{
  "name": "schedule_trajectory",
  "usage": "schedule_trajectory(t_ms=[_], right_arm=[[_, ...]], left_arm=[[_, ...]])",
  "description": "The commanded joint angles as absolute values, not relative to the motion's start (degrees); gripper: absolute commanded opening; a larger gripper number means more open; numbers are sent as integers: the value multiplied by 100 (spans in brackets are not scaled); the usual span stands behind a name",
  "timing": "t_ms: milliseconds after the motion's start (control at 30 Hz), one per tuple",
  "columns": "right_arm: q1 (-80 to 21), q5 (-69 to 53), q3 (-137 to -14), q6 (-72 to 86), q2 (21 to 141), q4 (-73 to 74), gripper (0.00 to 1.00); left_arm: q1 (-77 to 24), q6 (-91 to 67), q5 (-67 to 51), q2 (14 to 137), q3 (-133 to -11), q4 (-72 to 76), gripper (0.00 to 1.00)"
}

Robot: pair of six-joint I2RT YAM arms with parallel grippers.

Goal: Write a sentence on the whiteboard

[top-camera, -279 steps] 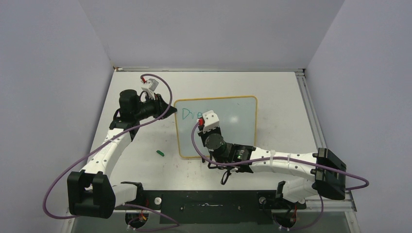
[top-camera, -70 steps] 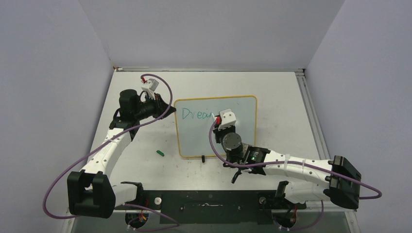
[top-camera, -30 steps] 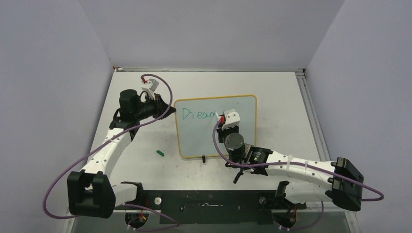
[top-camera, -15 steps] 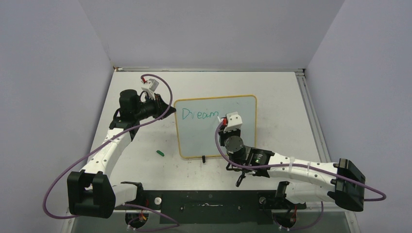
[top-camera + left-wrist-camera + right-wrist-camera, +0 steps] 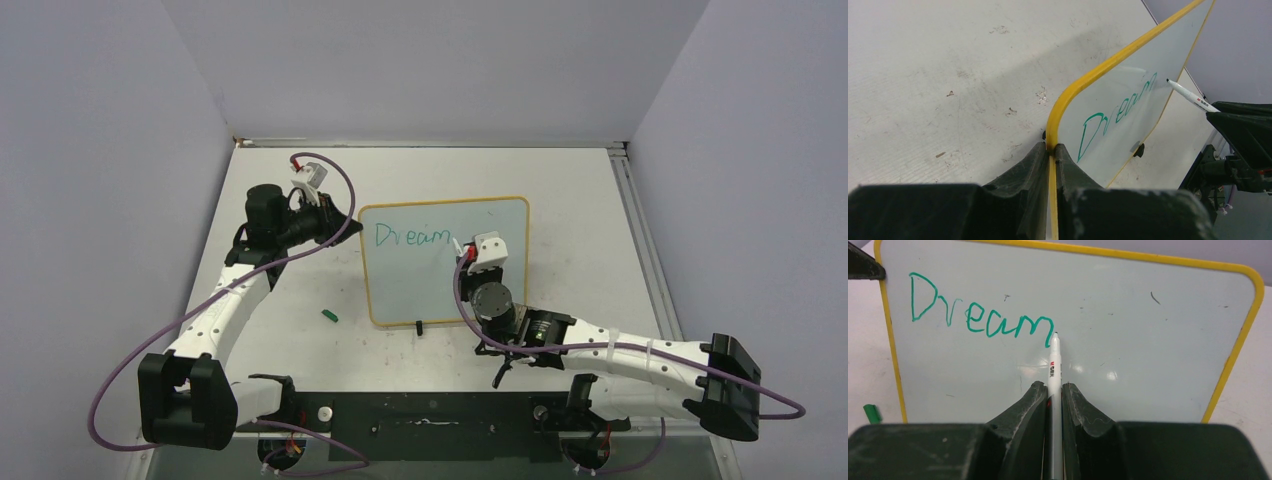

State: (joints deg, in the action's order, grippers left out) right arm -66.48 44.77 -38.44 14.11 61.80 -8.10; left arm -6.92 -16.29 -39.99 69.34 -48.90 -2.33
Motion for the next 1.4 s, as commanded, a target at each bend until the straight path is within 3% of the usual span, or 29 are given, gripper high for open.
schedule_trajectory(t_ms=[0,600,1367], right_arm=[[-6622,4717,-4023,1090,6030,-1221,5],[-6098,4259,-4033,779,6408,-1665,5],[-6407,4585,-3780,1384,6221,-1051,5]], left_arm=[[-771,-1652,-4229,6865,-5133,-149,6],[-791,-1644,-4242,6871,-5133,-149,6],[-800,-1644,-4231,6866,-5141,-158,6]])
